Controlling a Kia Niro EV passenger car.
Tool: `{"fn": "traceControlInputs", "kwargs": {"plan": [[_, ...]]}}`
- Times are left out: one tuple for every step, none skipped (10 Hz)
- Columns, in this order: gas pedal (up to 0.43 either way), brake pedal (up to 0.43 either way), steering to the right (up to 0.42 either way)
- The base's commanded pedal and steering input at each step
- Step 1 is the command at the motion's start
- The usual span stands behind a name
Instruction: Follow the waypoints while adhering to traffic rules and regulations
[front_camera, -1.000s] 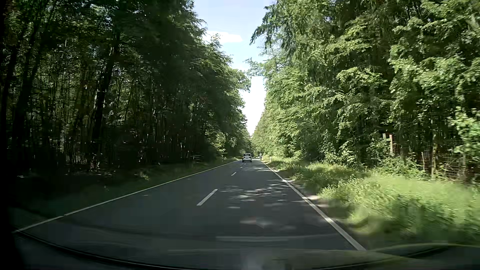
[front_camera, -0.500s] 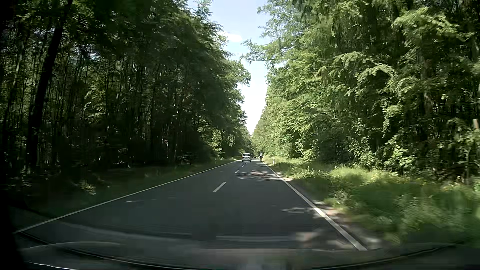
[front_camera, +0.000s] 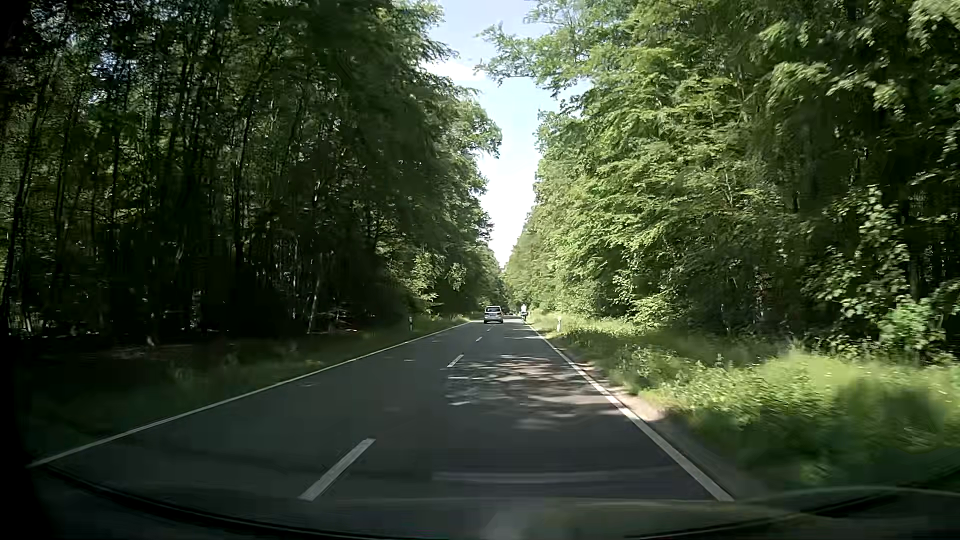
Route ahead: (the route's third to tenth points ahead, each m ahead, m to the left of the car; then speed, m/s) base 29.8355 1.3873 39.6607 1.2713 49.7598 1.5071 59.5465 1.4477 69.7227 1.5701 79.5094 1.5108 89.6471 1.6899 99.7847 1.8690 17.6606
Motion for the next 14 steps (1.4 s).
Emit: {"fn": "traceControlInputs", "kwargs": {"plan": [[0.0, 0.03, 0.0], [0.0, 0.03, 0.0], [0.0, 0.03, 0.0], [0.0, 0.03, 0.0], [0.0, 0.03, 0.0], [0.0, 0.03, 0.001], [0.0, 0.037, 0.001], [0.0, 0.043, 0.001], [0.0, 0.049, 0.001], [0.0, 0.061, 0.001], [0.0, 0.073, 0.001], [0.0, 0.079, 0.001], [0.0, 0.085, 0.001], [0.0, 0.085, 0.001]]}}
